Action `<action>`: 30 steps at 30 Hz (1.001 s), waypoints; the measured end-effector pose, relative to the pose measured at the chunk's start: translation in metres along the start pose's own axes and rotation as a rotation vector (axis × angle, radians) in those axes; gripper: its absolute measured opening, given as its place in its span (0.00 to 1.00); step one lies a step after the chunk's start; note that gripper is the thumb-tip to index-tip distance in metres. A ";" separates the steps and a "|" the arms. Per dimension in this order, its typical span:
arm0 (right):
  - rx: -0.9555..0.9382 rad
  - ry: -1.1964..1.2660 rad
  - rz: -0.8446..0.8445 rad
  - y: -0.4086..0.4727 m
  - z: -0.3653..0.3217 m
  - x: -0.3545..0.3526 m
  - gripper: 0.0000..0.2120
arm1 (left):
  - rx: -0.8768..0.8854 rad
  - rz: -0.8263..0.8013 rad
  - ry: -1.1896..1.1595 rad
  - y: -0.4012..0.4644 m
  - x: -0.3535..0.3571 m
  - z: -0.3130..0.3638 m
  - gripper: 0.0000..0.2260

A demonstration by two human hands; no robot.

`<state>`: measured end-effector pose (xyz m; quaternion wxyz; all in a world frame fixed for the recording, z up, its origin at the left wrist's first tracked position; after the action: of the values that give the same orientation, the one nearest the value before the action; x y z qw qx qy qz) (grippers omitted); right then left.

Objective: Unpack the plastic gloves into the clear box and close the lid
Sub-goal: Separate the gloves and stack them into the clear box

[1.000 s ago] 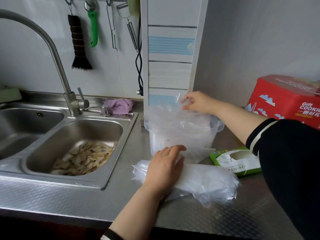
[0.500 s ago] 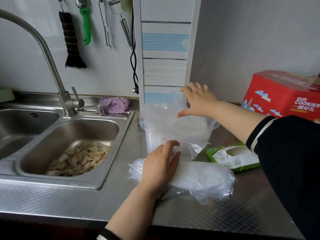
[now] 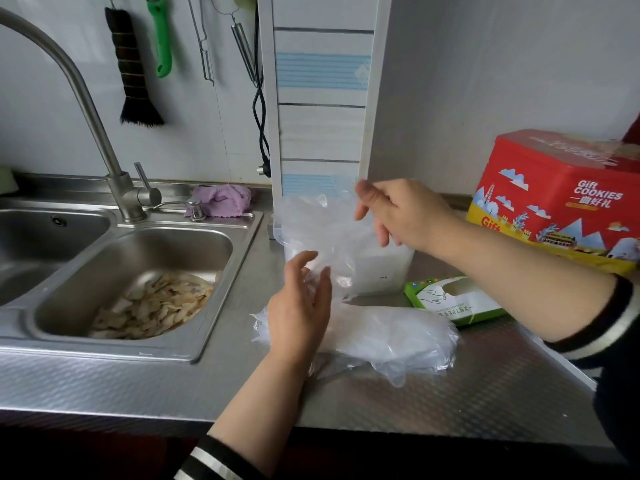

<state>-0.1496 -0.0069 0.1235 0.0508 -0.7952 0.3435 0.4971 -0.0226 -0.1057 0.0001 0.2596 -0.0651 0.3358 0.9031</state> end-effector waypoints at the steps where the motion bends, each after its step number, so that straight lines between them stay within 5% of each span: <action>1: 0.059 -0.042 -0.065 -0.005 -0.001 0.006 0.31 | -0.005 0.050 -0.010 0.001 -0.004 0.000 0.12; 6: 0.222 0.205 -0.258 -0.015 0.005 0.043 0.29 | 0.084 0.122 0.026 -0.001 -0.009 0.007 0.16; 13: -0.035 0.512 -0.132 0.003 -0.018 0.038 0.09 | 0.239 0.140 -0.003 -0.002 -0.007 0.014 0.17; 22: -0.298 0.704 0.183 0.044 -0.045 -0.072 0.17 | 0.372 0.217 -0.020 -0.001 -0.012 0.016 0.10; 27: -0.093 0.801 0.305 0.057 0.007 -0.070 0.17 | 0.359 0.164 -0.015 -0.002 -0.008 0.015 0.10; 30: 0.115 0.778 0.228 0.055 0.045 -0.037 0.07 | 0.401 0.080 0.015 -0.003 -0.003 0.021 0.09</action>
<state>-0.2267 -0.0109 0.1461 -0.0941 -0.8765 0.4503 0.1415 -0.0173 -0.0919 0.0156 0.2286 -0.0056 0.5130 0.8274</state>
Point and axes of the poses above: each hand's wrist, its own y-axis towards the middle knuckle, its own x-axis out of the palm, z = x × y, the point moved 7 cm from there along y, towards the middle knuckle, and after that the axes turned 2 degrees about -z, right-handed, at the moved point
